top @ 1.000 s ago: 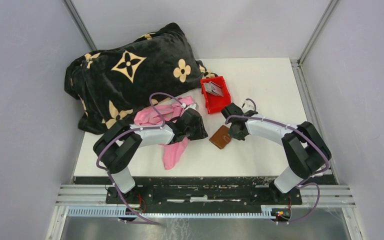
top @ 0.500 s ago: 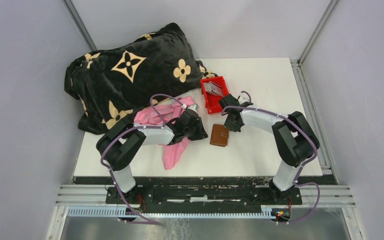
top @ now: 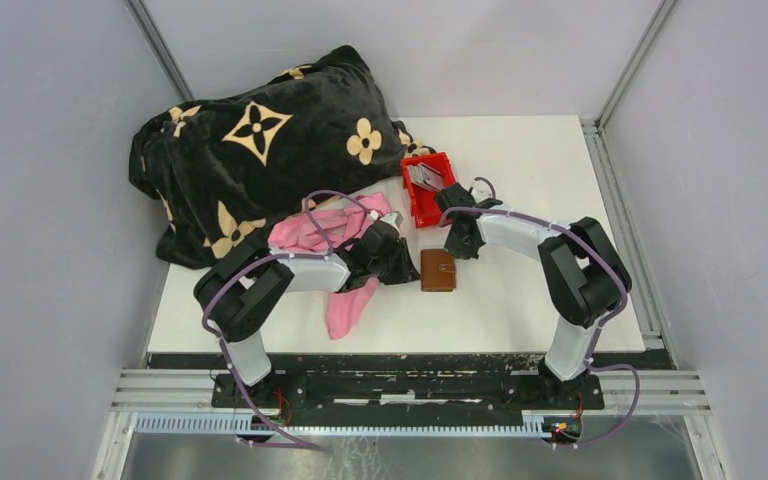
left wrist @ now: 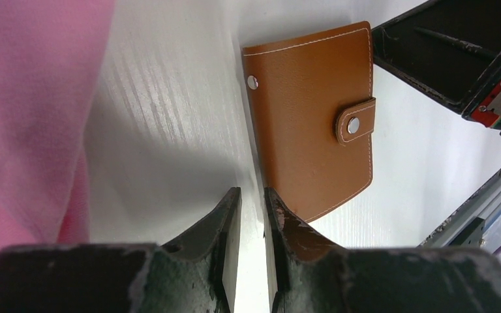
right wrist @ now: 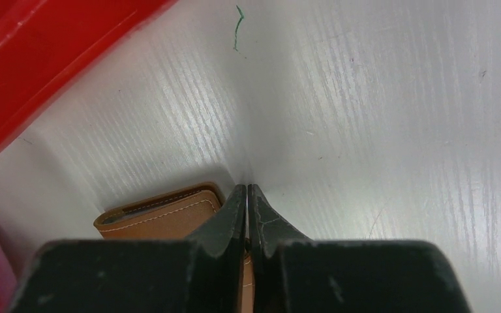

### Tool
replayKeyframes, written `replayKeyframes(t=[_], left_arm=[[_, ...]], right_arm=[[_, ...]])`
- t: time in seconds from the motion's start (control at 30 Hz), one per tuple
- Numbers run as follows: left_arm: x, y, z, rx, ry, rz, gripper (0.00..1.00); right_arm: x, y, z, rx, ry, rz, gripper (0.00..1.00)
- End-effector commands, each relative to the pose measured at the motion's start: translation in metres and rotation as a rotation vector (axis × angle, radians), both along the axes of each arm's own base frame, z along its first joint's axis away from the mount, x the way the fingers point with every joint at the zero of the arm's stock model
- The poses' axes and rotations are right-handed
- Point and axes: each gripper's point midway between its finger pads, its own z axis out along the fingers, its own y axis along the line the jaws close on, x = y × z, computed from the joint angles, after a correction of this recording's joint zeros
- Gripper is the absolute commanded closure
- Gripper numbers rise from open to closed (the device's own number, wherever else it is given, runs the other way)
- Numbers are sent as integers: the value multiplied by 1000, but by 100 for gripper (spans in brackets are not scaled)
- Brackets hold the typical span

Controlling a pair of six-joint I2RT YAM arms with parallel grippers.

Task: Put the credit cards into the card holder
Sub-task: Adjust the card holder at the center of the board, then reset both arms

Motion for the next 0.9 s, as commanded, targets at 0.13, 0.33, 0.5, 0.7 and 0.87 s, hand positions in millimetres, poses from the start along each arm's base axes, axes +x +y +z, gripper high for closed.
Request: replayKeyframes(t=[0.13,0.33,0.5,0.7,0.87], left_arm=[[19,20,20,127,-81,77,69],[45,64,62,272,-221,213,64],[59,102,119,355,-381,296,57],[60,153,179,352,-581,473,5],[58,194,195,317,-712,619,1]], right_arm=[[28,-19,60,-50,-146,42,86],[31,-60,111,-144,-248,52,72],[27,-97,152,-241,-353,52,39],[19,-111,181,-253,-440,45,17],[10,-116,185,-265,-406,33,10]])
